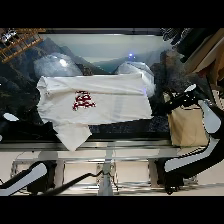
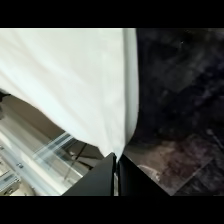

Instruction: Fold the clothes and pants, and hang the long-sleeved shirts on hangers.

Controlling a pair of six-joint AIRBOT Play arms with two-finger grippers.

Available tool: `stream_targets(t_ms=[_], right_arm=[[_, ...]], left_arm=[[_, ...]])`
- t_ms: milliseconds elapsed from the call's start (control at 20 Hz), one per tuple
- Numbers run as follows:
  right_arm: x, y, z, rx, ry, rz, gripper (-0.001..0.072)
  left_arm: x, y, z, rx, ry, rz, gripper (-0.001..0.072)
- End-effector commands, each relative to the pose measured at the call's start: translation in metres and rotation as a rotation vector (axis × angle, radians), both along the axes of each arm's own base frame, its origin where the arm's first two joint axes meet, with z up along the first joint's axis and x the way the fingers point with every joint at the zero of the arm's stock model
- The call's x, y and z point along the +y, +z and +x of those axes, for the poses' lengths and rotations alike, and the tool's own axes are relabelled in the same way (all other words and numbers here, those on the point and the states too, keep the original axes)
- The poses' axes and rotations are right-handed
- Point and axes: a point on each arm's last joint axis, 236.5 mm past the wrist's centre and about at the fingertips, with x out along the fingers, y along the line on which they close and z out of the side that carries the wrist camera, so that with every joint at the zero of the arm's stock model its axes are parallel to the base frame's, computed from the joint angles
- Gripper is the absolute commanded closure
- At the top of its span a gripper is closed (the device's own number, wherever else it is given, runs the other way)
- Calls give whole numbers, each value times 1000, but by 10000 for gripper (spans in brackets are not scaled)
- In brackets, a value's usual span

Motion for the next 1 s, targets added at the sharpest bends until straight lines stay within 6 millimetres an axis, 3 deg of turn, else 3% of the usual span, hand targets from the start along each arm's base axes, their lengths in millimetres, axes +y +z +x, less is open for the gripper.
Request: stream_targets(t_ms=[0, 100, 200, 350, 450, 750, 950], right_arm=[[14, 23, -6, 13, 27, 94, 697], [23, 47, 2, -27, 26, 161, 698], [29, 76, 27, -121, -16, 199, 699], [23, 106, 95, -279, -184, 161, 699], [17, 109, 135, -359, -266, 93, 700], [20, 80, 212, -397, -438, 24, 699], [29, 55, 241, -409, -447, 11, 699]], left_arm=[[-19, 17, 12, -49, 7, -109, 704], [-23, 43, 30, -94, 28, -185, 704], [-16, 80, 69, -206, 96, -244, 705], [9, 144, 152, -452, 260, -325, 705], [24, 160, 194, -505, 342, -366, 705], [45, 148, 286, -516, 581, -568, 706], [58, 112, 318, -505, 651, -515, 706]])
